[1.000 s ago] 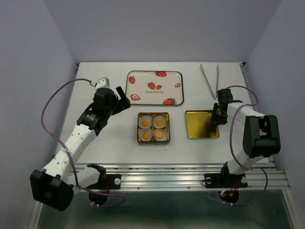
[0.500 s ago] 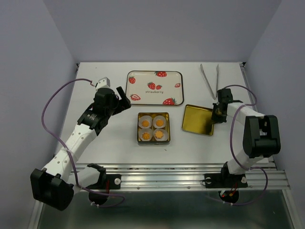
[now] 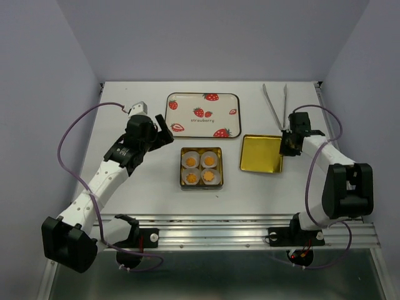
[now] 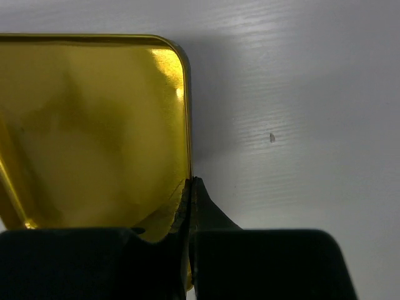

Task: Pack the cookies

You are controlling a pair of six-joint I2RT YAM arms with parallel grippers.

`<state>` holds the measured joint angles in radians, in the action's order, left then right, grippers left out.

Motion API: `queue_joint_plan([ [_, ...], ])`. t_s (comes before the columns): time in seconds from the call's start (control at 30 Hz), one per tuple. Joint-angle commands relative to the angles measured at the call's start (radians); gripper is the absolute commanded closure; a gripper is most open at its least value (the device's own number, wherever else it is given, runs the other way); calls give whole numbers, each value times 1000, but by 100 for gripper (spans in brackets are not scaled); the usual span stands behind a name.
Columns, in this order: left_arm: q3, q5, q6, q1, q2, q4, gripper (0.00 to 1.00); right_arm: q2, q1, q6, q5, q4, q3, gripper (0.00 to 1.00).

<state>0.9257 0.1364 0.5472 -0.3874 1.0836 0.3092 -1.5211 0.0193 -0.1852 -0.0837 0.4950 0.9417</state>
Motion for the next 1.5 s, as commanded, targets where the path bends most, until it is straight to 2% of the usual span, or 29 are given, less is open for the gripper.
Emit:
queue_joint_plan([
  [0.0,27,-60,-41,-13,-22,-48,1,137,-1,36,22,23,95,99],
  [0.1,24,-147,-56,-15,-43,-83,1,189,-1,52,62,56,121,99],
  [0.17,18,-265,-69,-16,-65,-113,1,246,-1,52,112,60,134,99],
  [0.2,12,-305,-72,-18,-71,-151,1,265,-1,61,184,68,140,99],
  [0.23,9,-390,-75,-19,-76,-174,1,282,-1,64,202,76,150,99],
  [0.33,-2,-513,-60,-42,-86,-272,1,347,-1,59,257,89,175,99],
  [0.53,-14,-612,-9,-159,-50,-476,1,409,-1,27,404,100,215,99],
  [0.6,-22,-632,25,-197,-15,-563,1,417,-1,20,455,102,230,99],
  [0.77,27,-612,53,-284,88,-650,1,437,-1,7,481,120,252,99],
  [0.93,146,-561,45,-353,242,-653,1,447,-1,-3,599,97,250,99],
  [1.1,208,-546,82,-373,341,-679,3,466,-1,3,631,100,247,99],
  [1.13,223,-547,86,-375,351,-683,5,467,-1,3,636,99,247,99],
  [1.17,229,-549,91,-378,358,-690,14,467,-1,4,644,97,247,99],
  [1.2,234,-551,100,-380,367,-700,17,464,-1,3,644,99,246,99],
  [1.23,236,-548,108,-381,371,-706,29,464,-1,4,639,97,244,99],
  [1.33,225,-541,126,-381,371,-726,46,458,-1,6,642,94,241,99],
  [1.47,217,-544,145,-381,369,-749,60,457,-1,7,654,86,235,99],
])
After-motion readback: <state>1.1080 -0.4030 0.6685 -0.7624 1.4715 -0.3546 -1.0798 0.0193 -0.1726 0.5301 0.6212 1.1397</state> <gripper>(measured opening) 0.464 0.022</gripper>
